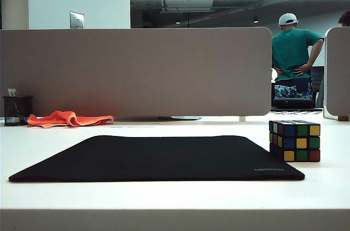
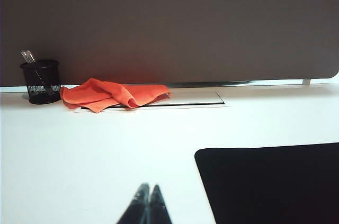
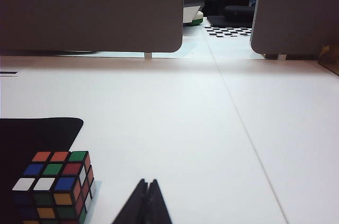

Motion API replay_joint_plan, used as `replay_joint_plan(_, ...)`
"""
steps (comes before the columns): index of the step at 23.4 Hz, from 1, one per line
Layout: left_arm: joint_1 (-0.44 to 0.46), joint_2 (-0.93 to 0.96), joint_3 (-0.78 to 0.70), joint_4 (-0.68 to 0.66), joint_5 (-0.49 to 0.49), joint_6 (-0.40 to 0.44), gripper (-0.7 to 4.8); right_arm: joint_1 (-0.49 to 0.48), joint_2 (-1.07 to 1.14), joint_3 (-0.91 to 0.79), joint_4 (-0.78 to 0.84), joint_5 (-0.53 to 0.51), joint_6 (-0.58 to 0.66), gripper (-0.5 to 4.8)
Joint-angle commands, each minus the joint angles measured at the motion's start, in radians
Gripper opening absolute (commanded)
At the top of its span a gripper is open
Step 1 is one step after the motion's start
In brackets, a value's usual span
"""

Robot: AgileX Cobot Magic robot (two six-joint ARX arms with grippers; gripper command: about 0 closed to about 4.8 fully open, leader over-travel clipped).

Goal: Pick up the cube on the right side of the mouse pad, then place it in the center of the mouse pad.

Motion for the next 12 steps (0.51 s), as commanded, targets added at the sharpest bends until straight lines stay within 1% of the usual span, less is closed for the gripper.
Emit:
replay_joint_plan(1, -0.002, 0.0, 0.004, 0.013, -0.006, 0.004, -0.05, 0.001, -0.002, -0.003, 0.019, -0.003, -0.003, 0.0)
replay_joint_plan(4, -0.002, 0.0, 0.004, 0.013, -0.008, 0.003, -0.06, 0.001, -0.002, -0.003, 0.025, -0.002, -0.003, -0.01)
replay_joint_plan(8, -0.003, 0.0, 0.01, 0.013, -0.006, -0.002, -0.06, 0.002, -0.002, -0.003, 0.09, -0.002, -0.002, -0.02)
replay_joint_plan(9, -0.003, 0.0, 0.016, 0.009, -0.006, -0.016, -0.06, 0.002, -0.002, -0.001, 0.105, -0.002, -0.001, -0.02)
replay_joint_plan(11, -0.003, 0.0, 0.061, -0.053, -0.005, -0.034, -0.05, 0.002, -0.002, 0.018, 0.099, 0.0, 0.066, -0.02)
replay_joint_plan(12, -0.003, 0.001, 0.104, -0.092, 0.021, -0.034, -0.06, 0.002, 0.0, 0.047, 0.076, -0.002, 0.158, -0.02)
